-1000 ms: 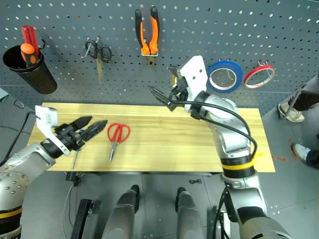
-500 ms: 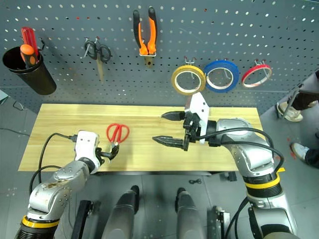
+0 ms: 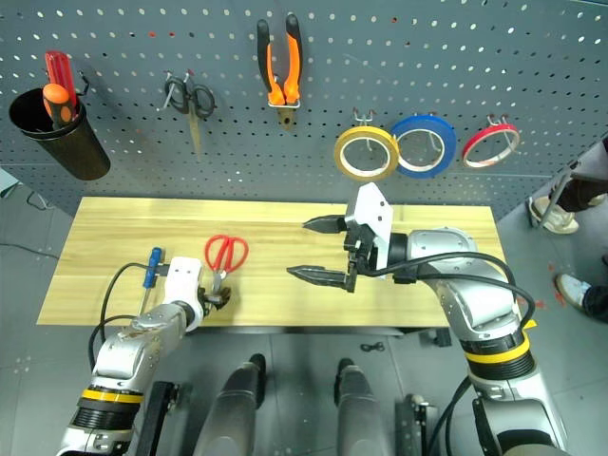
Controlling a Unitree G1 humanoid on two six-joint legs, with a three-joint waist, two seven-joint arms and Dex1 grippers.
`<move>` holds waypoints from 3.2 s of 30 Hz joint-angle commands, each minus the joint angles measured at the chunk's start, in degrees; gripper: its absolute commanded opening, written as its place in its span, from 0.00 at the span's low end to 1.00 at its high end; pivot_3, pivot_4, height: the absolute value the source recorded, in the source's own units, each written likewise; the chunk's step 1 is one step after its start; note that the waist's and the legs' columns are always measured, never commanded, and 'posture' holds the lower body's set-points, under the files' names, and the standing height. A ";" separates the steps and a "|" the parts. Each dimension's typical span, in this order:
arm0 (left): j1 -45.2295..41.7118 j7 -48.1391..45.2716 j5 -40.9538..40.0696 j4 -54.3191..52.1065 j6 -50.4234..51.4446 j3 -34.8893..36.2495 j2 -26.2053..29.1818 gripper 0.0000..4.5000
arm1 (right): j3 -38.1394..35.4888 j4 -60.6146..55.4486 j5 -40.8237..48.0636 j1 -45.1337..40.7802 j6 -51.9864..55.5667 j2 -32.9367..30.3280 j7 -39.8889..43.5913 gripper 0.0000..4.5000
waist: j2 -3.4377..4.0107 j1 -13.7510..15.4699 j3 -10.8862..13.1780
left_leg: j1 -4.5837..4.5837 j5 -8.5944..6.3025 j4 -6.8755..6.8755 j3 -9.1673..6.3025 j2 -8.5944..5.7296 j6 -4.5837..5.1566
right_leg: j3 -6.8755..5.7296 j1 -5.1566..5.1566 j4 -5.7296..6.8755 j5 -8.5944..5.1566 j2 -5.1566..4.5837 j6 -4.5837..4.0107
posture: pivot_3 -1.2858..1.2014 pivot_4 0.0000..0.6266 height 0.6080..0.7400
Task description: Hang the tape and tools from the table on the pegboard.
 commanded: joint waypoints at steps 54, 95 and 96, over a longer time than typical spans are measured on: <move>-5.16 -2.03 24.11 -21.03 -20.19 3.12 -0.20 0.04 | -9.80 -6.89 13.75 -16.25 3.46 4.32 -15.80 1.00 | 0.01 0.04 -3.32 | 0.04 0.20 -0.01 -0.03 -0.03 0.00 | -0.12 0.35 -0.28 0.35 -0.04 -0.20 | 0.56 0.36 1.00; -11.63 -26.24 15.66 29.60 -20.08 11.45 19.63 0.99 | 17.66 -6.96 -10.03 -9.69 4.92 8.99 -13.73 1.00 | 0.16 -0.76 -2.92 | 0.18 0.25 -0.05 -0.04 0.04 0.08 | -0.13 0.31 -0.06 -0.14 0.01 -0.23 | 0.55 0.60 1.00; -12.92 -26.80 15.05 31.29 -19.09 11.45 19.24 0.99 | 17.94 -6.75 -10.29 -10.49 5.10 9.54 -13.62 1.00 | 0.17 -0.82 -2.87 | 0.18 0.25 -0.05 -0.04 0.04 0.08 | -0.12 0.29 -0.02 -0.17 0.02 -0.26 | 0.55 0.61 1.00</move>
